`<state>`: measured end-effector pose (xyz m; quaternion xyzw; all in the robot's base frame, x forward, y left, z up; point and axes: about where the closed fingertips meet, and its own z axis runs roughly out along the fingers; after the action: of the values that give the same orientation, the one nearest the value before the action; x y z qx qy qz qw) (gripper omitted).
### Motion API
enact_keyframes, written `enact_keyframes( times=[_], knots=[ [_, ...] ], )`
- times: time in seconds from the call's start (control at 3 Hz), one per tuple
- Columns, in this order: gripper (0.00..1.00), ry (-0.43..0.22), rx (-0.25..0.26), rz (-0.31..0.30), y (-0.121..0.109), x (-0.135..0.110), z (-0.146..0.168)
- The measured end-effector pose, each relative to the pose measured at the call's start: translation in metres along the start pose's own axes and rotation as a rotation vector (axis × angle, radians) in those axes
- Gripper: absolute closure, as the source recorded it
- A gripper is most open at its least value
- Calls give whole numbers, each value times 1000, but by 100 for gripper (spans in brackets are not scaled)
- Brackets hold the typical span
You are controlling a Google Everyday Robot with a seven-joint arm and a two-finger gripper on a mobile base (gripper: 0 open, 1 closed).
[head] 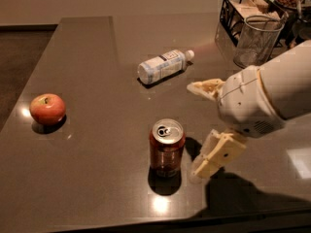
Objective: Knock coke can over
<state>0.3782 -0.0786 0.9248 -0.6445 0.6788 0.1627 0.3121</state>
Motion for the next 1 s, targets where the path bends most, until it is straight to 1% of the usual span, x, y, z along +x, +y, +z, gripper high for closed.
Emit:
enact_keyframes(
  times=[0.33,0.67,1.0],
  knots=[
    [0,-50,-12,12,6,-6,20],
    [0,-77,-28,22,12,-12,33],
    [3,-116,-65,38,18,-19,42]
  ],
)
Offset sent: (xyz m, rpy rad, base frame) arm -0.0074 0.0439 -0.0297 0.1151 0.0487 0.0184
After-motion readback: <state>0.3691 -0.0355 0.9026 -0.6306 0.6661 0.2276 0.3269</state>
